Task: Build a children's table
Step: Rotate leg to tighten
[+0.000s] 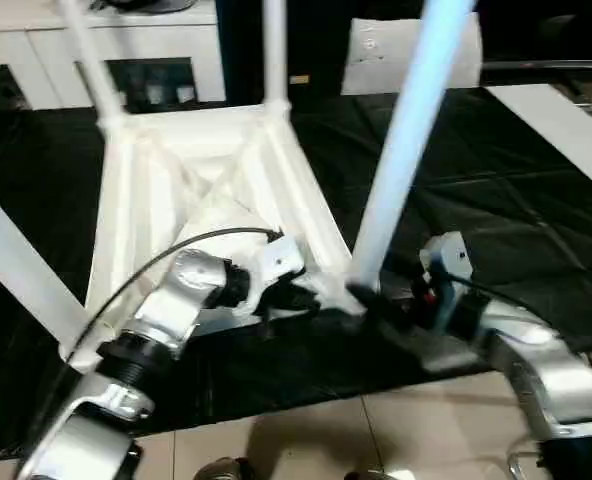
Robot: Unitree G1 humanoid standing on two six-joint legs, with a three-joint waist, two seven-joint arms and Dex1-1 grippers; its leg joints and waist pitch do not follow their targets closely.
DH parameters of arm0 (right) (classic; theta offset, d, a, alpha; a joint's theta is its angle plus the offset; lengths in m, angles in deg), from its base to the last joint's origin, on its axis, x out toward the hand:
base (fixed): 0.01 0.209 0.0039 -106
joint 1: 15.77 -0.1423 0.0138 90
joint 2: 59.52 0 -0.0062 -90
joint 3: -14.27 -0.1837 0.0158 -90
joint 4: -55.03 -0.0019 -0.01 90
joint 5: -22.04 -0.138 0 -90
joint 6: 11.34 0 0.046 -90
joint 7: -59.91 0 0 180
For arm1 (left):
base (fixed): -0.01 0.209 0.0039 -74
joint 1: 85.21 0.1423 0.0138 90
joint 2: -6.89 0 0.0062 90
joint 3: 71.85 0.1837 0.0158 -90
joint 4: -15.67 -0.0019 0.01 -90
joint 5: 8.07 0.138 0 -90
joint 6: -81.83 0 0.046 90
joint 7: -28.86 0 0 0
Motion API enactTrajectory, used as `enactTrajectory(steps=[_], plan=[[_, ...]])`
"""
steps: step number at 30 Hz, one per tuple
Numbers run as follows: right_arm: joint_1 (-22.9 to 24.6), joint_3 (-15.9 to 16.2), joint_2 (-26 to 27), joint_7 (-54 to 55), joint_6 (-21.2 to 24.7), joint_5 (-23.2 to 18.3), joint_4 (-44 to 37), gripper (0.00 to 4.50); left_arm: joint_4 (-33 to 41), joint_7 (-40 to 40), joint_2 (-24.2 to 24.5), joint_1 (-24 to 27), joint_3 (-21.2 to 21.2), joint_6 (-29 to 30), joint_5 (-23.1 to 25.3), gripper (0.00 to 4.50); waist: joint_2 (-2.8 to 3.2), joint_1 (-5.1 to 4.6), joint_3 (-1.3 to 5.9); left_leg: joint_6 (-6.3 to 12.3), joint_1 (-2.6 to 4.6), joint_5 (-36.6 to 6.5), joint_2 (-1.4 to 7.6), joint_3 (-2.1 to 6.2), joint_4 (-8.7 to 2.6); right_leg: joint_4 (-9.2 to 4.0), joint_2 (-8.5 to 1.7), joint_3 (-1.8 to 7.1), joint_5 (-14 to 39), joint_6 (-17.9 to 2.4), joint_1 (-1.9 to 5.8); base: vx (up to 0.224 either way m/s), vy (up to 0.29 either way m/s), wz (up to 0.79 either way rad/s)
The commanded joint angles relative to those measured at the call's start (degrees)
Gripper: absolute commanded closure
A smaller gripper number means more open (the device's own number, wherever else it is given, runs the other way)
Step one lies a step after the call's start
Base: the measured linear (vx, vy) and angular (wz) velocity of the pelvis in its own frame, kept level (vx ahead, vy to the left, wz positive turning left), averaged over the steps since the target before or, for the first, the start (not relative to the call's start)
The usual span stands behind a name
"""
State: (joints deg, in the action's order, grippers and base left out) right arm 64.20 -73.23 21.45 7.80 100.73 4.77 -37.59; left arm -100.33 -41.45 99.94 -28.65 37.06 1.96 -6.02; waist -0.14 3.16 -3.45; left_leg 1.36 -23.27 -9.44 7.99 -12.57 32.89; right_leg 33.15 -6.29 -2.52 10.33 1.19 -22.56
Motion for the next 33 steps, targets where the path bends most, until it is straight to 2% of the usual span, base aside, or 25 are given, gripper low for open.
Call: enactTrajectory(steps=[1,3,5,7,11,13,14,16,17,19,22,23,25,28,33], plan=[[0.1,0.9,-2.2,-5.1,-1.4,-0.8,-0.3,0.17,0.4,-5.5,0.4,-1.1,2.3,-3.2,-1.1,4.5,-0.79,-0.18,3.89,4.01,2.5,-10.5,5.44,2.36,-3.71,-2.44,-3.08,2.08,3.0,-15.4,1.48,0.0,0.0,0.0],[-0.1,1.6,-4.2,-9.0,-2.3,-1.1,0.7,0.17,-0.3,-8.5,1.5,-1.7,3.3,-4.7,-1.1,4.5,-0.73,0.2,3.89,4.37,2.56,-10.5,5.49,2.3,-3.59,-2.4,-3.25,2.07,3.5,-15.7,1.48,0.0,0.0,0.0],[-0.8,2.2,-5.6,-12.0,-3.2,-1.1,2.1,0.17,-0.8,-11.6,2.4,-2.2,4.6,-6.5,-0.8,4.5,-0.77,0.36,3.76,3.97,2.61,-11.9,5.51,2.25,-3.62,-2.58,-3.25,2.05,5.7,-15.6,1.39,0.0,0.0,0.0],[-1.5,2.6,-6.3,-13.6,-3.4,-1.4,3.1,0.17,-0.7,-13.4,2.8,-2.4,5.4,-7.1,-0.9,4.5,-0.86,0.31,3.6,2.46,2.61,-14.5,5.67,2.3,-3.92,-2.8,-3.33,2.07,9.4,-15.4,1.34,0.0,0.0,0.0],[-2.5,2.9,-6.9,-15.4,-3.0,-2.5,3.8,0.49,-1.2,-15.1,3.2,-3.0,6.3,-8.5,-0.7,4.5,-0.86,0.59,3.47,-0.4,3.02,-18.8,5.86,2.39,-4.21,-3.2,-3.44,2.21,14.8,-14.1,0.88,0.0,0.0,0.0],[-3.2,3.4,-7.1,-17.4,-2.1,-3.7,3.9,0.57,-1.9,-16.6,3.5,-3.6,7.1,-9.9,-0.1,4.5,-0.86,0.7,3.49,-1.1,3.09,-19.9,5.82,2.47,-4.23,-3.28,-3.45,2.21,16.0,-13.6,0.83,0.0,0.0,0.0],[-3.3,3.6,-7.1,-17.8,-1.7,-3.9,3.7,0.81,-2.3,-16.8,3.5,-3.8,7.2,-10.2,0.1,4.5,-0.88,0.81,3.48,-1.59,3.18,-20.2,5.88,2.47,-4.3,-3.26,-3.46,2.25,16.1,-13.4,0.73,0.0,0.0,0.0],[-3.4,4.1,-7.1,-18.7,-1.7,-4.2,3.8,0.92,-3.4,-17.1,3.4,-4.3,7.3,-11.1,0.3,4.5,-0.93,0.97,3.53,-2.14,3.15,-20.6,5.86,2.49,-4.34,-3.27,-3.59,2.27,16.6,-13.2,0.75,0.0,0.0,0.0],[-3.4,4.3,-7.1,-19.2,-1.6,-4.3,3.8,0.92,-3.9,-17.2,3.3,-4.5,7.2,-11.5,0.4,4.5,-0.98,1.09,3.55,-2.26,3.28,-20.8,5.87,2.45,-4.29,-3.31,-3.6,2.29,16.7,-13.2,0.63,0.0,0.0,0.0],[-3.3,4.7,-6.9,-19.9,-1.3,-4.5,3.8,1.24,-4.6,-17.2,3.2,-4.9,7.2,-12.0,0.6,4.5,-0.99,1.42,3.6,-2.48,3.29,-20.6,5.88,2.46,-4.3,-3.28,-3.67,2.33,16.3,-13.1,0.68,0.0,0.0,0.0],[-2.6,5.3,-7.1,-20.7,-0.6,-4.9,3.2,1.29,-5.4,-17.2,3.3,-5.4,7.3,-12.5,0.8,4.5,-1.03,1.54,3.68,-2.27,3.19,-19.7,5.85,2.41,-4.29,-3.06,-3.62,2.27,14.5,-13.6,0.83,0.0,0.0,0.0],[-2.5,5.4,-7.2,-20.7,-0.6,-5.0,3.2,1.42,-5.6,-17.2,3.3,-5.5,7.4,-12.7,0.8,4.5,-0.92,1.53,3.71,-2.25,3.11,-19.4,5.85,2.44,-4.31,-2.99,-3.63,2.24,14.1,-13.7,0.9,0.0,0.0,0.0],[-2.5,5.4,-7.3,-20.8,-0.6,-5.1,3.3,1.64,-5.9,-17.2,3.3,-5.6,7.5,-13.0,0.7,4.5,-1.09,1.57,3.78,-2.02,3.17,-19.2,5.81,2.35,-4.2,-2.96,-3.62,2.23,13.8,-13.9,0.9,0.0,0.0,0.0],[-2.5,5.7,-7.4,-20.9,-0.6,-5.2,3.4,1.75,-6.4,-17.2,3.3,-5.7,7.6,-13.4,0.8,4.5,-1.07,1.68,3.71,-1.83,3.04,-19.0,5.83,2.39,-4.12,-3.01,-3.76,2.29,14.4,-14.0,0.94,0.0,0.0,0.0],[-2.7,6.4,-6.5,-20.3,-0.7,-4.7,3.9,2.24,-7.3,-17.0,3.0,-5.9,7.7,-14.0,0.8,4.5,-0.97,1.73,3.69,-2.19,3.11,-19.6,5.85,2.47,-4.18,-3.05,-3.68,2.26,15.4,-13.6,0.84,0.0,0.0,0.0]])
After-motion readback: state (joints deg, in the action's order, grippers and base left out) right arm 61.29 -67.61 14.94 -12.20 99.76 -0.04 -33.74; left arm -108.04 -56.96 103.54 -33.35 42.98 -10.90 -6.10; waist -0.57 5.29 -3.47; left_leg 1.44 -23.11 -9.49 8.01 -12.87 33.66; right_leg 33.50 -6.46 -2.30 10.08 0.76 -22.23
